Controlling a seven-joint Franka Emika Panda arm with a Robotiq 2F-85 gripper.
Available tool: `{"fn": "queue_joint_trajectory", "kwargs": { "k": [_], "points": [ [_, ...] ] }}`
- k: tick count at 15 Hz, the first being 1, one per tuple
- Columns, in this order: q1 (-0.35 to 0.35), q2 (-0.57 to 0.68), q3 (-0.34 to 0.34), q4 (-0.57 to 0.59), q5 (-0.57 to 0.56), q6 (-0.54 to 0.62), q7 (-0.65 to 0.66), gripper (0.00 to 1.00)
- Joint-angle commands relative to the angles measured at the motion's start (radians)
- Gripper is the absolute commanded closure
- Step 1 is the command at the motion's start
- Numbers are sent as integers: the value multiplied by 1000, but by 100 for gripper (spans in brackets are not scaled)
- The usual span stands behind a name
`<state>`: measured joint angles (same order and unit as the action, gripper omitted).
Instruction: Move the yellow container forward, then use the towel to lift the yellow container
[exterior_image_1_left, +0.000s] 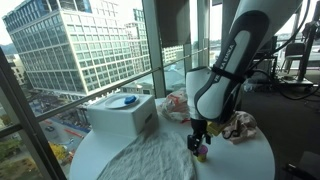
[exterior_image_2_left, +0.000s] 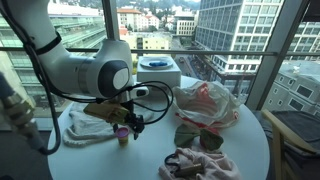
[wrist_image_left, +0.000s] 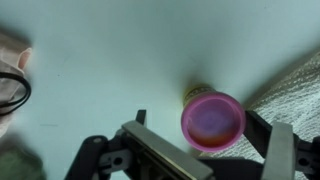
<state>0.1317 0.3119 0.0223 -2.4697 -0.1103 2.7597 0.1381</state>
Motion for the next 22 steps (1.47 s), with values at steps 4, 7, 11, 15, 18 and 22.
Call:
{"fn": "queue_joint_trajectory", "kwargs": {
  "k": [4,7,11,15,18,22],
  "points": [
    [23,24,-18,26,-20,7,18,47],
    [25,32,-29,30,-29,6,22,69],
    [41,60,-71,62,-68,12,46,76],
    [41,89,-86,104,-75,15,59,76],
    [41,106,-94,122,-70,18,69,76],
    [45,103,-107,119,-77,18,74,11]
  ]
}}
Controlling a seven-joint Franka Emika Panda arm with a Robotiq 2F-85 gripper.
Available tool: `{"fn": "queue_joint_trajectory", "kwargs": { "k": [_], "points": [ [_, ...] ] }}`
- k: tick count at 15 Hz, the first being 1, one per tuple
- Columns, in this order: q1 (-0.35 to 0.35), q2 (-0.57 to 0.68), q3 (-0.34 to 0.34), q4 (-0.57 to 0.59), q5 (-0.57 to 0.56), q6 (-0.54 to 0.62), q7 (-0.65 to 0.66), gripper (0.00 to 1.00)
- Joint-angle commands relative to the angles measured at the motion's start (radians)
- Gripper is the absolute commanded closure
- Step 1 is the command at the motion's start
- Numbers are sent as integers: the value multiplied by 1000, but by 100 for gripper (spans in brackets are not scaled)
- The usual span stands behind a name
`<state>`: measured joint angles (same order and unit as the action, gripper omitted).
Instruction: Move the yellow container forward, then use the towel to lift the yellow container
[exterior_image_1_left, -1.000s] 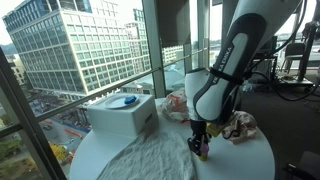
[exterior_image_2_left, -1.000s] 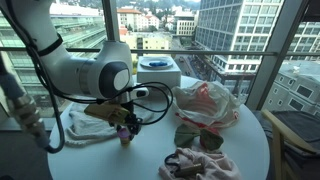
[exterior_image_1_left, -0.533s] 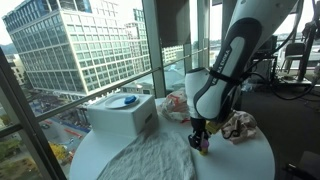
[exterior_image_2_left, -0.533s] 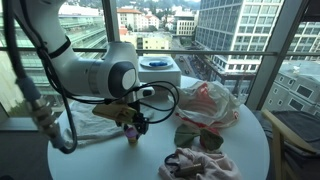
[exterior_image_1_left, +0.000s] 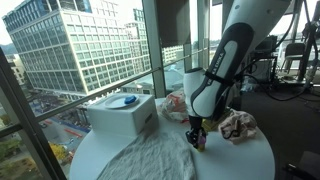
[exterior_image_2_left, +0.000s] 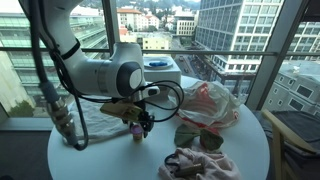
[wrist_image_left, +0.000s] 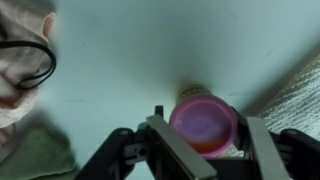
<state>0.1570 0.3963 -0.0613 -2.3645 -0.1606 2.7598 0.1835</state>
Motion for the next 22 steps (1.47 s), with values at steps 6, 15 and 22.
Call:
{"fn": "queue_joint_trajectory", "kwargs": {
  "k": [6,15,22],
  "points": [
    [65,-48,-65,-21,-102,-46,56,0],
    [77,-240,80,-94,-87,-327,80,0],
    [114,-174,148,-101,22,-201,408,0]
  ]
}}
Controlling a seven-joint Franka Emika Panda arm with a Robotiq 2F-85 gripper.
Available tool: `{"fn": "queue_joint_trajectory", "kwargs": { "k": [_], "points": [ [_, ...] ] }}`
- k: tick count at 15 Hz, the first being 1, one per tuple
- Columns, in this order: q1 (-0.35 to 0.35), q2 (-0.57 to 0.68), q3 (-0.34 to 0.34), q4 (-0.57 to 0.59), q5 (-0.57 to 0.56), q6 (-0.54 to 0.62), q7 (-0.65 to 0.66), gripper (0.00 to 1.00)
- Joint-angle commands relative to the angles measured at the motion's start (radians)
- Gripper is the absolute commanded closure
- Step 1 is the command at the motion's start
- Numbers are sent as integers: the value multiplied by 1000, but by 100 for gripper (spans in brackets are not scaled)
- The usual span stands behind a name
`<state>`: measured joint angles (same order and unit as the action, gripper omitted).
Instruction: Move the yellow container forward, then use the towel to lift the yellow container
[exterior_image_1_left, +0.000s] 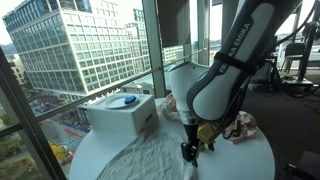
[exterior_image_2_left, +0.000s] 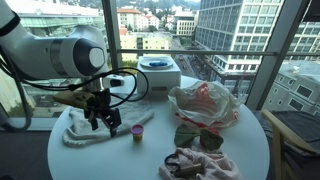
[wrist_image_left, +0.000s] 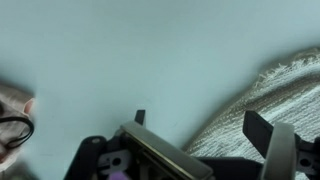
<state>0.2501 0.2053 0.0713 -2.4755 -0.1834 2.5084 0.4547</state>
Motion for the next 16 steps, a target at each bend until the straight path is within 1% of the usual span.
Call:
{"fn": "queue_joint_trajectory", "kwargs": {
  "k": [1,4,9,12,16],
  "points": [
    [31,26,16,24,53,58,190,0],
    [44,57,8,63,76,123,313,0],
    [67,122,-59,85,33,277,516,0],
    [95,174,-112,92,19,339,567,0],
    [138,218,-160,97,31,362,588,0]
  ]
}}
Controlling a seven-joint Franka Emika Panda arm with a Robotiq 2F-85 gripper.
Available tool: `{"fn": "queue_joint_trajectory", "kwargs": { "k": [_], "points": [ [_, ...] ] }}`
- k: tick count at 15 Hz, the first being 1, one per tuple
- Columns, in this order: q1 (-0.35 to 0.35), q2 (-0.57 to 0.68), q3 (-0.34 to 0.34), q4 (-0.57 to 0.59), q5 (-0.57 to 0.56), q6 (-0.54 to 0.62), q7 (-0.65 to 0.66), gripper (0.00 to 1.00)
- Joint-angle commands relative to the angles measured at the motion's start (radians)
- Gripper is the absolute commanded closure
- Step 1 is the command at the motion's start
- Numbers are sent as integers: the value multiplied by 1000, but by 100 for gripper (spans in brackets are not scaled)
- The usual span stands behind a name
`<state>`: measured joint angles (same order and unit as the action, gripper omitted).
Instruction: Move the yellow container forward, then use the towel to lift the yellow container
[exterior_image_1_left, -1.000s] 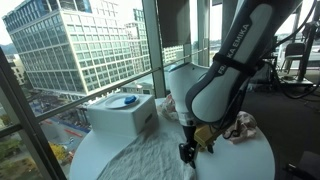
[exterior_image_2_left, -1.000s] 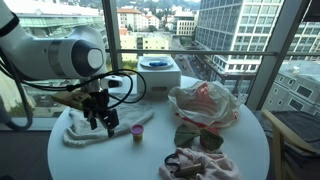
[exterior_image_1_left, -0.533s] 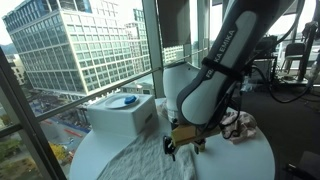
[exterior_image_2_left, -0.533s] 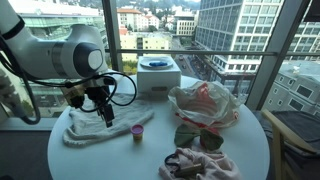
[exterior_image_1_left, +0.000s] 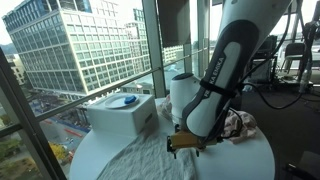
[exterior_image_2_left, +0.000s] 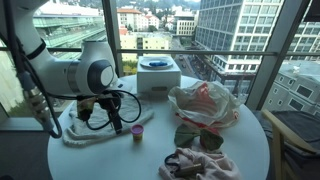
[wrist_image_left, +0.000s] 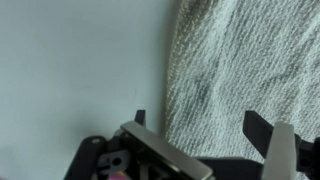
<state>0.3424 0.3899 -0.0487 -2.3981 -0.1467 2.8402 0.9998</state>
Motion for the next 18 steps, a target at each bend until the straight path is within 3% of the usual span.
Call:
{"fn": "queue_joint_trajectory", "kwargs": {
  "k": [1,2,3,5,13,16,18],
  "points": [
    [63,41,-58,19,-15,36,50,0],
    [76,48,-70,20,-18,37,52,4],
    [86,55,-79,23,-14,35,54,27],
    [103,64,-95,25,-15,34,57,32],
    [150,28,-121,12,-38,-2,47,95],
    [142,2,-94,11,-28,-30,32,100],
    [150,-26,-93,8,-41,-56,34,96]
  ]
}}
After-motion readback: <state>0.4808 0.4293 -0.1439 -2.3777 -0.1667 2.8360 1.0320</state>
